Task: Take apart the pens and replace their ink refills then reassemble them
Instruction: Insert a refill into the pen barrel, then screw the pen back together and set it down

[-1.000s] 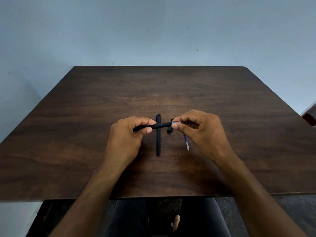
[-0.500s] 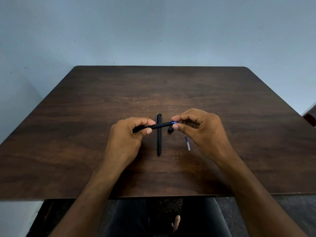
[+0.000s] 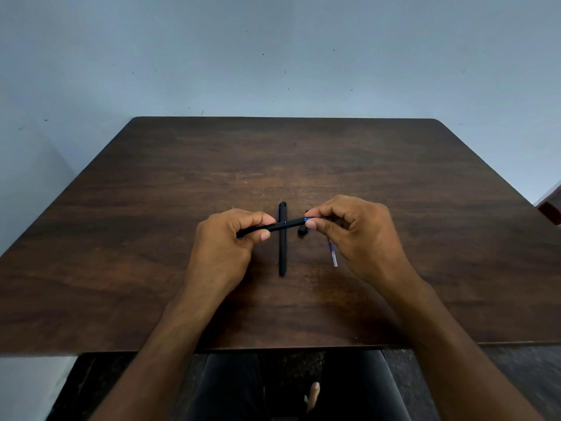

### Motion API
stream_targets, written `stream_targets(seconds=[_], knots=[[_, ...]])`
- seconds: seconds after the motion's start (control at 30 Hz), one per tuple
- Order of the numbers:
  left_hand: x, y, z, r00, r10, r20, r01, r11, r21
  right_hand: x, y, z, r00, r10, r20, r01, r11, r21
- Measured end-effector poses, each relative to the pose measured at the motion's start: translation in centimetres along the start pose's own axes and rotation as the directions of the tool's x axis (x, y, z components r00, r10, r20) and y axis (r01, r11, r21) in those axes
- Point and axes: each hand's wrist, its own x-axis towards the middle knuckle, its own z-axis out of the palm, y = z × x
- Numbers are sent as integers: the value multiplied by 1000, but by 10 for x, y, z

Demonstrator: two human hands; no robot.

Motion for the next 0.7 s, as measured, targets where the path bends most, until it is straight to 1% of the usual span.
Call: stream_targets(seconds=[0.1,0.2,0.3,0.37,0.4,0.43,0.47,0.53,0.57,0.63,0.7], knots=[[-1,2,0,1000,8,-12,-8,1000,-3,-1,0,1,1000,-17,-26,16,1000,-14],[-1,1,-1,1000,4,-15,-4,1000,-2,-2,-2,2,998,-16,-61,17,1000,18],[1,-2,-3,1000,-15,-17,15,1000,-4,-1,1,1,996,77,-49,-74,996,56],[1,-6,-6,998,-46,-32,46,999,3,5,4,2,985,164,-62,-163,986,22],[1,-8,-7,997,-62,-39,62,998,1,9,7,2,980,196,-44,-197,980,-27],[1,-10,-7,996,-78,-42,78,997,-7,14,9,3,978,210,9,-208,974,-92],[0,-11,-8,995,-91,-47,90,996,-16,18,11,5,975,205,90,-188,968,-166],[0,-12,-8,994,-88,-58,88,996,-11,25,15,10,951,178,254,-96,947,-306],[0,-12,-8,995,-82,-65,82,997,0,27,17,12,934,172,313,-53,933,-356],[0,-12,-10,994,-82,-76,83,996,11,29,20,14,912,172,373,-2,910,-414],[-1,-13,-13,993,-82,-80,84,996,13,31,22,15,899,176,400,17,900,-435]])
